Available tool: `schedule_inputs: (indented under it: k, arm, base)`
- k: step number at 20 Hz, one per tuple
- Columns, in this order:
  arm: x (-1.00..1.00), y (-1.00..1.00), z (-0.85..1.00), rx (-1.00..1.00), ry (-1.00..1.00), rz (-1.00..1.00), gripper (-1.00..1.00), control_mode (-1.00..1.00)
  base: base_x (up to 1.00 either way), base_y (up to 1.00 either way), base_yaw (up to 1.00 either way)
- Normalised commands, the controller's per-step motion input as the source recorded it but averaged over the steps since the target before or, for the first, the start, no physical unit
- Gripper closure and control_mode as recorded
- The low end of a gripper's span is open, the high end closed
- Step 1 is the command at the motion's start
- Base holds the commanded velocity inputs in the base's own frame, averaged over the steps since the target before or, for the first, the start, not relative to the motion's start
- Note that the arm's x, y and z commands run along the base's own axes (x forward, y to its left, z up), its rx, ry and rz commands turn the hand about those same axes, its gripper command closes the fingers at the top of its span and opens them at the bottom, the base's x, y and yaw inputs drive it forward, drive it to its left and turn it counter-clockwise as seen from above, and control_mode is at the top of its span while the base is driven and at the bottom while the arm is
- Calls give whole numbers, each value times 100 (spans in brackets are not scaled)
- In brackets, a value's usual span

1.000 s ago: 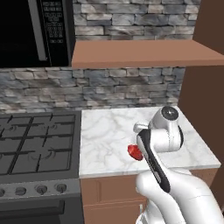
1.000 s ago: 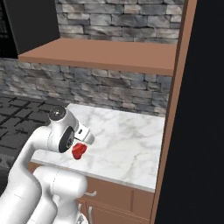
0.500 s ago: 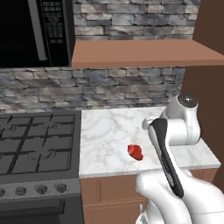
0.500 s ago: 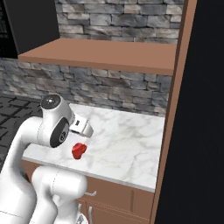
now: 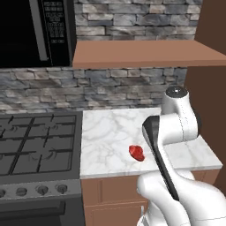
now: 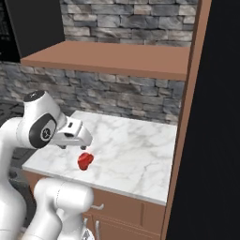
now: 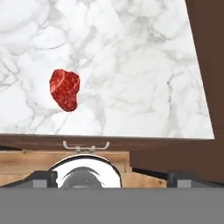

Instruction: Open the fridge, remove the peach, carrot, and steak, and place them on any counter.

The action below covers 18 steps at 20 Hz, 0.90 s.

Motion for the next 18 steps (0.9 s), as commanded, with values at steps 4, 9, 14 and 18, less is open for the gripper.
schedule_inputs:
  k: [4, 9, 14, 18]
  arm:
    - [0, 0, 0, 0, 0, 0, -100, 100]
    - [0, 0, 0, 0, 0, 0, -100, 100]
    - [0, 0, 0, 0, 0, 0, -100, 100]
    - [0, 0, 0, 0, 0, 0, -100, 100]
  base:
    - [-88, -22, 12]
    - [-99, -25, 11]
    - [-94, -29, 5]
    - [-71, -53, -1]
